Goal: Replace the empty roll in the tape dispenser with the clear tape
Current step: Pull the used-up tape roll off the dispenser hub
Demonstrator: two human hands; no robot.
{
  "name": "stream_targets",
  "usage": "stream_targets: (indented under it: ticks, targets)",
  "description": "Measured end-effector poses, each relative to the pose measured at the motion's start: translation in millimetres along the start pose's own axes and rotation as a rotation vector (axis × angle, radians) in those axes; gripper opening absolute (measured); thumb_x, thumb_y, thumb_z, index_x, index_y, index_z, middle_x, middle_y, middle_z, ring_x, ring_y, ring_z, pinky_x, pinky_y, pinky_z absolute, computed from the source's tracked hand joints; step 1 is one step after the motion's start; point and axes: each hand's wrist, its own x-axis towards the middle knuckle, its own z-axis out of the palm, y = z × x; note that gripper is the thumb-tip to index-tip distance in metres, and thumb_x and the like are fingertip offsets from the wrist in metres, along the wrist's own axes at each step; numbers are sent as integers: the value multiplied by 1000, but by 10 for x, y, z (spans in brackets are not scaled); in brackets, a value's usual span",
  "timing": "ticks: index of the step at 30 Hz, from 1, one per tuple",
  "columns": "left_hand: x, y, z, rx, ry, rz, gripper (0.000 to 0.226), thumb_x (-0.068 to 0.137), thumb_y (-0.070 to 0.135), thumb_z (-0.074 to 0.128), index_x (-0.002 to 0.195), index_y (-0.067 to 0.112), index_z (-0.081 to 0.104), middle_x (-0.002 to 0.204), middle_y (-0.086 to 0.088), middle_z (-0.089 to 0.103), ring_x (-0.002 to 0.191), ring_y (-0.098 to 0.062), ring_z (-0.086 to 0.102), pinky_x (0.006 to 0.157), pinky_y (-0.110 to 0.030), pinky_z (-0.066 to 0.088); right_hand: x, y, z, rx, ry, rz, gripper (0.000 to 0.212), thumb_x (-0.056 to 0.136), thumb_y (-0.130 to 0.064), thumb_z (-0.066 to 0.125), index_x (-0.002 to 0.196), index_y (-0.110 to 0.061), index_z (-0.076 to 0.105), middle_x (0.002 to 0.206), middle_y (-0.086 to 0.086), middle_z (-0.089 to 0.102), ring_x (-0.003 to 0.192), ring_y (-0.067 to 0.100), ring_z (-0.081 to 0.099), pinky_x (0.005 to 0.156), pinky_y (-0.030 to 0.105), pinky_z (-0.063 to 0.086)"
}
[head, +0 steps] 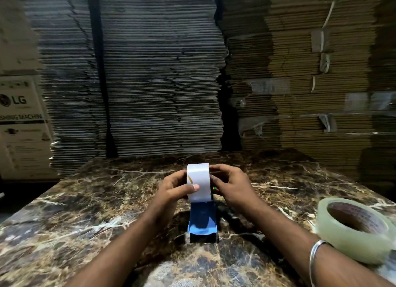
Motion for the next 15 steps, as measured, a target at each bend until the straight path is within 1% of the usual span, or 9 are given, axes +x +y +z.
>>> stream_targets:
  ticks: [1,3,4,5,7,9,11,13,15]
  targets:
    - [0,-4,11,-1,6,-11,47,69,26,68,112,10,69,107,-23,69,93,-27,63,78,-41,48,0,4,9,17,-15,-3,21,94,-17,64,102,-35,72,102,-5,76,100,15,71,87,46,60]
    - [-3,10,37,3,17,-27,39,75,25,63,112,12,70,106,-17,71,93,-25,63,79,-41,48,-13,4,20,23,-20,-39,16,94,-35,57,101,-36,72,101,-5,75,99,17,71,83,49,61]
    - [-4,10,41,14,18,-32,37,77,26,60,111,14,70,104,-12,72,93,-23,63,79,-40,48,-20,-1,14,30,-17,-59,24,93,-44,52,103,-35,72,101,-5,75,98,16,70,81,49,61]
    - [-6,21,45,24,17,-41,36,78,27,58,111,16,71,102,-7,73,93,-20,64,79,-37,49,-40,-27,2,40,-25,-80,32,94,-49,46,106,-34,70,102,-6,74,98,13,69,79,45,60]
    - [-7,16,32,41,26,-60,37,80,32,57,112,18,71,104,-4,74,96,-18,65,79,-34,48,-79,-80,-27,72,-46,-120,40,95,-52,41,120,-31,65,110,-5,70,100,4,64,76,28,52]
    - [-13,-14,10,52,58,-104,46,81,45,59,118,20,67,119,-9,69,108,-21,64,83,-37,49,-75,-82,-62,135,-102,-120,55,87,-55,49,136,-32,55,117,-1,66,109,7,61,78,22,45]
    - [-22,-34,-13,48,81,-136,51,82,56,55,120,24,66,128,-12,64,115,-25,62,87,-41,49,-89,-76,-68,118,-203,-125,72,76,-56,63,143,-38,45,121,-2,59,114,11,59,83,25,49]
    - [-25,-41,-15,50,84,-136,43,87,52,46,113,27,70,120,-8,69,114,-25,63,87,-42,48,-106,-52,-53,-37,-265,-154,90,65,-55,74,146,-44,37,129,-5,56,117,10,57,91,31,54]
    - [-22,-23,0,33,95,-148,43,89,50,40,107,28,72,114,-6,72,110,-23,65,84,-40,49,-110,-51,-45,-98,-263,-174,94,62,-51,79,144,-45,36,131,-5,57,118,11,58,97,40,55]
